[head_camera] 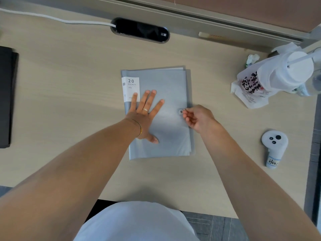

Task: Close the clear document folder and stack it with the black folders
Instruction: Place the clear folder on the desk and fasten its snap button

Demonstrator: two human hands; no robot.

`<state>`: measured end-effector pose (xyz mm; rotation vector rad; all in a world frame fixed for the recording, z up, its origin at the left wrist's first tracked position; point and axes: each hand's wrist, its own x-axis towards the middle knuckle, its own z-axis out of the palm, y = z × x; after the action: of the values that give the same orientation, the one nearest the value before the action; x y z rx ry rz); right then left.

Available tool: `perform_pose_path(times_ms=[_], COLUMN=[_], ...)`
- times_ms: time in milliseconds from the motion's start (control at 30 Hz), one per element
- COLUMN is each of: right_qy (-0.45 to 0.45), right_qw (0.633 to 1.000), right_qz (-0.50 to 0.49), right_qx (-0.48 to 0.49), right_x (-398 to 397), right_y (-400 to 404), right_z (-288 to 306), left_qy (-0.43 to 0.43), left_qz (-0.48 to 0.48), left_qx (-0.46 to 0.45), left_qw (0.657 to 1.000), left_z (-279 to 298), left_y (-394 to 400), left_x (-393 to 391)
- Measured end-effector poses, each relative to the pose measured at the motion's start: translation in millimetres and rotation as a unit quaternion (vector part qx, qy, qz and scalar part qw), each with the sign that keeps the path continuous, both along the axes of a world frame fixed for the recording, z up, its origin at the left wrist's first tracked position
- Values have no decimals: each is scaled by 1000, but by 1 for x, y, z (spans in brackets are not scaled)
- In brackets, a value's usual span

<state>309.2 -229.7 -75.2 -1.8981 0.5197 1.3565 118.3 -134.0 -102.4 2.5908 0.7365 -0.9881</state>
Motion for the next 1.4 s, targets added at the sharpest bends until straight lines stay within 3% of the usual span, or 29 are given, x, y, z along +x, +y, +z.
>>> perform_pose_path(times_ms=[100,200,300,700,933,1000,1100,1200,1333,1400], right_qy=[-15,-64,-53,-85,-151,-174,-226,-293,-344,-361], right_qw=[999,998,996,990,971,965,952,921,878,863], right_qz=[-47,23,65,104,136,135,166,228,312,328], right_qx=[-4,-7,4,36,126,141,126,120,119,133], right_x=[-5,-5,-2,-3,-16,-19,-18,-20,-25,-28], right_y=[7,8,0,-18,-35,-41,-45,-47,-52,-54], right_z=[2,1,-1,-6,-2,-4,-1,-5,-21,-17], left_qy=[2,0,-9,1,-27,-64,-111,-159,-180,-223], left_qz=[-1,-1,2,-10,-3,41,149,251,343,431], left_qx=[-1,-3,-1,17,12,-7,44,100,99,86], left_qw=[1000,1000,1000,1000,1000,997,982,950,917,870], left_z=[-1,-1,-3,-1,15,22,25,23,23,23], left_y=[0,-2,-1,-2,-15,-18,-24,-36,-58,-63], left_x=[0,0,-1,1,-1,-8,-23,-40,-39,-29])
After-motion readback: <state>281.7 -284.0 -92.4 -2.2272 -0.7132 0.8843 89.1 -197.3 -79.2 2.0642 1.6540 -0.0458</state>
